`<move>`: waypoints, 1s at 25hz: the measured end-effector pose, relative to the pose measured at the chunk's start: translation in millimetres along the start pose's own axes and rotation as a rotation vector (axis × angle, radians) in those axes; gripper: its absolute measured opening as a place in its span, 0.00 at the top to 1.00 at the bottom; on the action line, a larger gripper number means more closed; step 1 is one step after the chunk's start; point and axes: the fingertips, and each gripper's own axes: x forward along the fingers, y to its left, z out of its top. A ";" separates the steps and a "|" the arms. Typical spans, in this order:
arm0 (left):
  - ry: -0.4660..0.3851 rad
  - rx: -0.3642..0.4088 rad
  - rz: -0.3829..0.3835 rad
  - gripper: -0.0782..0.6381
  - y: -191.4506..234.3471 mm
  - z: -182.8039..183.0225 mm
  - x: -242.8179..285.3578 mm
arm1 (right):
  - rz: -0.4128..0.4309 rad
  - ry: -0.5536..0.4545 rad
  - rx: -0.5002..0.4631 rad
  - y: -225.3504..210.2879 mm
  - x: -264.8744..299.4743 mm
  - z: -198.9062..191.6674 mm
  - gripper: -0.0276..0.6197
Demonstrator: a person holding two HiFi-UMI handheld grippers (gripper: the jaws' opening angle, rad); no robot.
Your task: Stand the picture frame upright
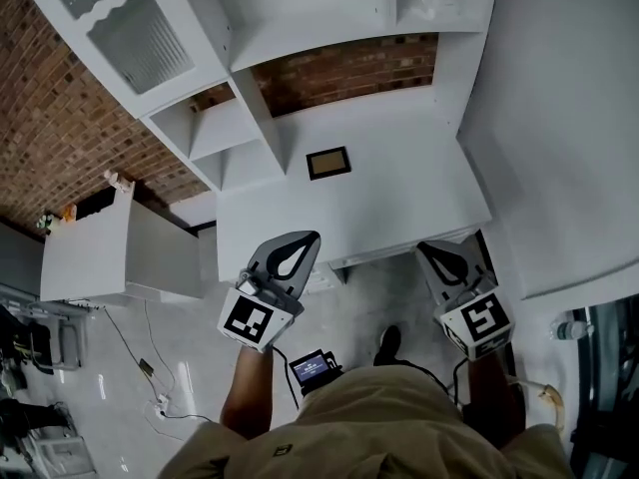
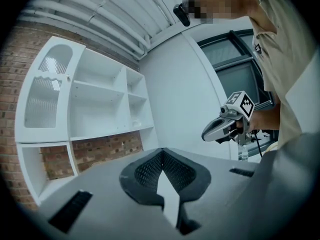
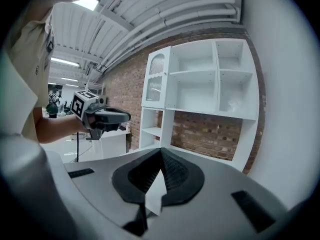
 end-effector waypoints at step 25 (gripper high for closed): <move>0.164 -0.119 0.129 0.88 163.3 -115.0 134.4 | 0.146 0.076 0.000 -125.6 212.9 -21.5 0.95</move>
